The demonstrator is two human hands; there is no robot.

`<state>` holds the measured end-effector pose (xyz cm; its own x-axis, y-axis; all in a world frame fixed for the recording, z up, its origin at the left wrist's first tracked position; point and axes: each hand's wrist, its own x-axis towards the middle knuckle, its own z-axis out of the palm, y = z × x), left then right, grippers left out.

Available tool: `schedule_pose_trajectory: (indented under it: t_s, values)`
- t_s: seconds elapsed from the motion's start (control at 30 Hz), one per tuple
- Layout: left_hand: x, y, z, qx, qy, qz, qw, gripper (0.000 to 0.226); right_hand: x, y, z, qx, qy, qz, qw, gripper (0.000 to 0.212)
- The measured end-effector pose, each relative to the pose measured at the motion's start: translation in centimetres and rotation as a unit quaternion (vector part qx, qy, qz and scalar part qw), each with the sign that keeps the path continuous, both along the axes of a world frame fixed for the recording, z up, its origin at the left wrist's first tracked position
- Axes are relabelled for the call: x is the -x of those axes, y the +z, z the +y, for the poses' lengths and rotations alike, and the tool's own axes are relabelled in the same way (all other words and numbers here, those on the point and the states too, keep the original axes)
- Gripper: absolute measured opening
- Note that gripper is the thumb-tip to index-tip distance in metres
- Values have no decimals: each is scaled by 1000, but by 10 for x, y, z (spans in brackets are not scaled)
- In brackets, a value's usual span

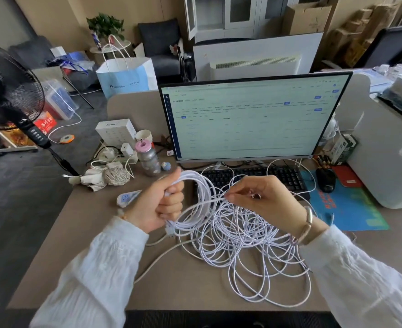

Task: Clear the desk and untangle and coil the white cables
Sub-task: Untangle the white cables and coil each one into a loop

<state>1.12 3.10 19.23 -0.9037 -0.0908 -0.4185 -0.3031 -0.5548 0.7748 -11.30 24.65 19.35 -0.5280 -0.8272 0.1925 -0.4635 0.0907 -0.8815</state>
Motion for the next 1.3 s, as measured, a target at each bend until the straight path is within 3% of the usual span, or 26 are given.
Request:
schedule_pose_trajectory:
  t_s: [0.17,0.3,0.57,0.63,0.7,0.73,0.8,0.83,1.0,1.07,1.17,1.3]
  values:
    - [11,-6,22,65,-52,-28,996,48,-15,5,-18,43,-66,119,990,6]
    - [13,-5,37,66,-72,-60,993,46,-10,2,-20,75,-106,144,981,6]
    - [11,-1,27,-59,-131,-58,988,44,2,-4,-11,65,-142,158,975,7]
    - [11,1,27,-91,-135,-52,985,45,1,-8,-13,22,-116,158,980,26]
    - [12,2,26,-123,-139,-44,982,47,-2,-16,-17,-80,-95,173,977,49]
    - [13,3,27,-132,-144,-43,980,47,-4,-19,-18,-135,-85,191,969,48]
    - [14,4,29,-115,-151,-59,980,47,-3,-24,-20,-191,-63,201,959,24]
    - [14,5,30,-95,-152,-72,981,47,0,-26,-19,-195,-58,191,960,18]
    - [12,3,33,-41,-162,-88,982,48,16,-32,-14,-178,-36,147,972,30]
    - [11,0,30,-79,-149,-80,982,47,15,-34,-12,-150,-19,108,982,31]
    - [7,-4,23,-135,-118,-76,981,45,13,-36,-8,-97,5,-46,994,35]
    - [4,-11,19,-180,-78,-65,978,44,14,-41,-4,-91,36,-105,990,51]
